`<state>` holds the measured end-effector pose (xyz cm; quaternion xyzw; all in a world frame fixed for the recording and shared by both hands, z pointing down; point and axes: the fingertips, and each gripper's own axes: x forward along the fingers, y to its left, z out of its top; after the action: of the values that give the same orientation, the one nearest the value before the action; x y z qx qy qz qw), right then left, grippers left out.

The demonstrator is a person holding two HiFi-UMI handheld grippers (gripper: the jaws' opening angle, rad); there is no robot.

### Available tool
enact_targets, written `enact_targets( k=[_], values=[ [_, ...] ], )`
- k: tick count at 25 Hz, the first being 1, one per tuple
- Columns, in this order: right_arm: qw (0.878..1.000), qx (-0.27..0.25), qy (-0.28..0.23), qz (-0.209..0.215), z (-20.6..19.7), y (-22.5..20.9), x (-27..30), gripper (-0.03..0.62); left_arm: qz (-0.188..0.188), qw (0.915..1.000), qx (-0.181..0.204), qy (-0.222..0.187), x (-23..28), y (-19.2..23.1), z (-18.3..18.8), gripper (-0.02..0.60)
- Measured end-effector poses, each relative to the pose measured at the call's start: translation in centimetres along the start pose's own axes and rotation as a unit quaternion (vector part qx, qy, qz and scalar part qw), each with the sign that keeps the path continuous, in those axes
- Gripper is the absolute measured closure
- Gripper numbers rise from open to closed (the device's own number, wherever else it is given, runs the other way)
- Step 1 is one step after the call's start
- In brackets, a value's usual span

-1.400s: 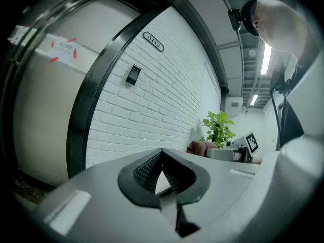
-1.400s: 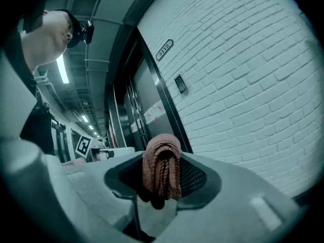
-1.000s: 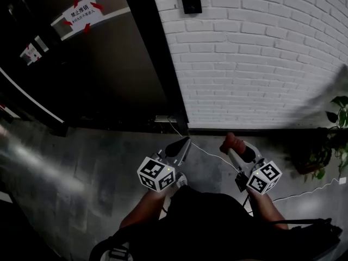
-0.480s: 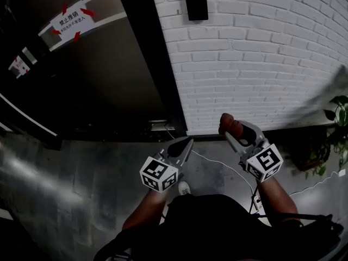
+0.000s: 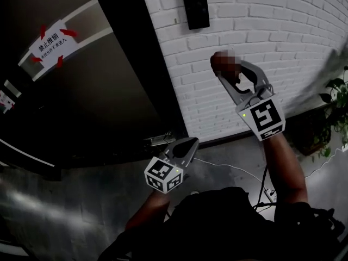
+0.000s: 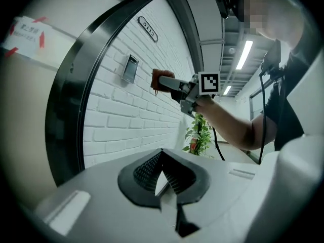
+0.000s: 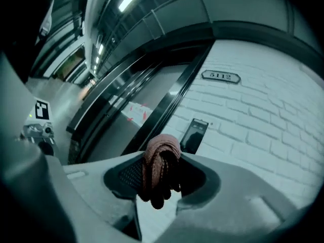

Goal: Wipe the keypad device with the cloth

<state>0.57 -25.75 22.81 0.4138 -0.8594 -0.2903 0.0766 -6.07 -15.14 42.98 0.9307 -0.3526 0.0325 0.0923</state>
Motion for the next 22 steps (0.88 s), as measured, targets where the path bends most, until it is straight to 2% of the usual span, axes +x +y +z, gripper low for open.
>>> enact_targets(
  k=[2, 5, 8, 12, 17, 22],
  values=[
    [0.998, -0.062, 0.005, -0.028, 1.6, -1.1, 1.7, 0.45, -0.011, 0.9999, 0.0, 0.003, 0.1, 1.1, 0.0, 0.566],
    [0.987, -0.147, 0.026, -0.053, 3.6, -2.4, 4.1, 0.45, -0.023, 0.9997, -0.011, 0.003, 0.3, 2.3, 0.0, 0.565],
    [0.973, -0.221, 0.029, -0.065, 4.7, -4.0, 6.7, 0.45, -0.031, 0.9994, -0.016, -0.002, 0.7, 2.8, 0.4, 0.566],
    [0.947, -0.307, 0.046, -0.077, 6.1, -6.1, 10.0, 0.45, -0.012, 0.9995, -0.024, -0.017, 1.1, 4.1, 1.5, 0.566],
    [0.919, -0.381, 0.049, -0.09, 7.4, -8.7, 13.1, 0.45, 0.009, 0.9992, -0.024, -0.031, 2.3, 4.5, 2.3, 0.566],
    [0.909, -0.403, 0.048, -0.093, 7.7, -10.8, 14.9, 0.45, 0.031, 0.9982, -0.03, -0.042, 3.6, 4.3, 2.7, 0.566]
  ],
)
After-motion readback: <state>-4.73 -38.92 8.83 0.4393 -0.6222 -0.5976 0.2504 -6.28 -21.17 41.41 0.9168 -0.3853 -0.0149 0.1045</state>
